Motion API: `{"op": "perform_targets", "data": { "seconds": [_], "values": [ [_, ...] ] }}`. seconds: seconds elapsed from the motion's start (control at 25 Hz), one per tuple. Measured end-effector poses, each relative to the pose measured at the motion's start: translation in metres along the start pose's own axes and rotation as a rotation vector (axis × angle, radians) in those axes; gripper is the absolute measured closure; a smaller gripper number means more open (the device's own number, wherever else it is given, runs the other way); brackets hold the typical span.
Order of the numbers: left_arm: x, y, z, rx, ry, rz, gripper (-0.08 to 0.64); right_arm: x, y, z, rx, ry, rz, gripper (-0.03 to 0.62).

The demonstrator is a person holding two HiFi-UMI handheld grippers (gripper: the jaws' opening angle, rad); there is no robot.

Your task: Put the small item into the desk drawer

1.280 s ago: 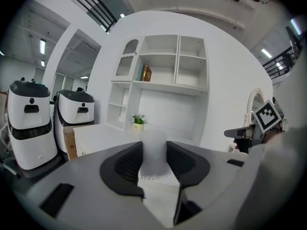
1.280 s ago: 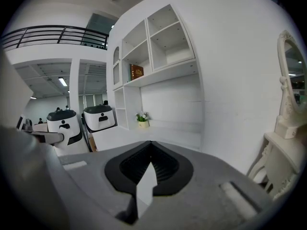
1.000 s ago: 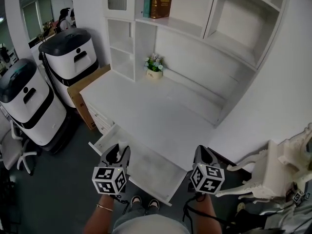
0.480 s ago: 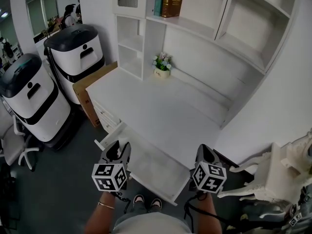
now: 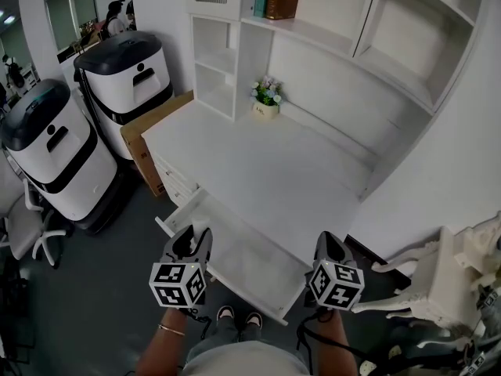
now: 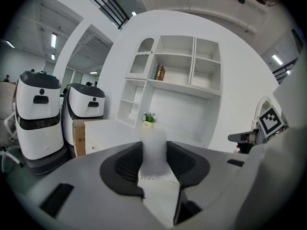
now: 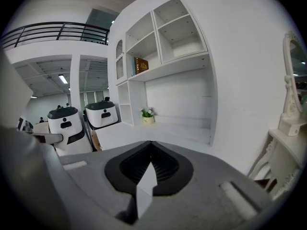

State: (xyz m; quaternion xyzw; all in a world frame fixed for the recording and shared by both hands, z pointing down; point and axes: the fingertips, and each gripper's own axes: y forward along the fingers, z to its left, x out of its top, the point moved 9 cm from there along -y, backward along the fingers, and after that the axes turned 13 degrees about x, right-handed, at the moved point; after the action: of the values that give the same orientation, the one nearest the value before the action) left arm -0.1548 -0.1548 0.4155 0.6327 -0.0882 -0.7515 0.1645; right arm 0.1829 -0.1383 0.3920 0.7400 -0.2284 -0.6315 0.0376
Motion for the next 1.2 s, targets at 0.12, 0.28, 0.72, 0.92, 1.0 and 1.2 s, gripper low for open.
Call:
{"op": "perform_targets", "data": {
  "seconds": [0.12,0.28,0.72,0.92,1.0,1.2],
  "values": [
    [-0.009,0.001,-0.001,-0.003,0.002,0.021,0.405,-0.006,-0.001,-0.001,-0.002,0.004,0.015,0.592],
    [-0.023,0.003,-0.006,-0.013,0.005,0.066,0.405,-0.017,-0.002,-0.005,-0.011,0.018,0.046,0.592],
    [-0.068,0.02,-0.018,-0.062,0.026,0.194,0.405,-0.061,0.0,-0.016,-0.042,0.068,0.148,0.592],
    [-0.086,0.028,-0.026,-0.09,0.039,0.244,0.404,-0.08,-0.005,-0.026,-0.073,0.096,0.187,0.592],
    [-0.089,0.034,-0.029,-0.1,0.048,0.258,0.404,-0.083,-0.005,-0.029,-0.083,0.103,0.191,0.592],
    [-0.096,0.054,-0.032,-0.103,0.144,0.314,0.405,-0.088,-0.004,-0.032,-0.096,0.114,0.194,0.592]
  ]
}}
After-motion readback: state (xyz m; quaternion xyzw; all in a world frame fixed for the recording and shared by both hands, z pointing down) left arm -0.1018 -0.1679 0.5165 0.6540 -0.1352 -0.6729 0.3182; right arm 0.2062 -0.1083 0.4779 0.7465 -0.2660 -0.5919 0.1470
